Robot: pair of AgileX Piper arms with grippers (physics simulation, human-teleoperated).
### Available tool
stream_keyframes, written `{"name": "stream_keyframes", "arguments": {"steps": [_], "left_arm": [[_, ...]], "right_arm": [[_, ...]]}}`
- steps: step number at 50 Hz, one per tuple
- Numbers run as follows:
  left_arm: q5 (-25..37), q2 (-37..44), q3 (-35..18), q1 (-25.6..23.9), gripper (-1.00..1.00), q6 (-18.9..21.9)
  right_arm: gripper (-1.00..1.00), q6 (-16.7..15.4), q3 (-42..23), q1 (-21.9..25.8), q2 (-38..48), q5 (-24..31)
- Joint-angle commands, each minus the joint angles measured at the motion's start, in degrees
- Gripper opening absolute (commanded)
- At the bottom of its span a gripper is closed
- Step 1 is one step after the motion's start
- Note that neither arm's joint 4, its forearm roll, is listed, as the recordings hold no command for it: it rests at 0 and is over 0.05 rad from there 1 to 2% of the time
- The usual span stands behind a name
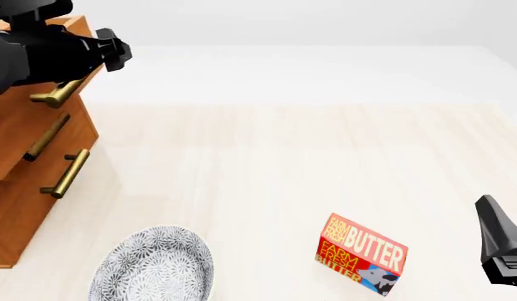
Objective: Put the chocolate pudding in the top drawer of the cabinet and close it.
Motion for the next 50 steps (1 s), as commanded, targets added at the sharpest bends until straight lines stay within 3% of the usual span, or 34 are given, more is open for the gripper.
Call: {"name": "stream_keyframes", "arguments": {"steps": [1,20,50], "left_arm": [[1.4,5.5,3.6,2.0,1.00,-1.4],[1.6,5.7,4.0,4.5,1.00,0.9],[-0.5,5.9,6.7,7.2,1.00,1.3]], "right_arm": [[1.00,0.0,0.0,0.0,0.0,0.0],[1.00,0.0,0.0,0.0,0.0,0.0],[1.00,0.0,0.0,0.0,0.0,0.0]]}}
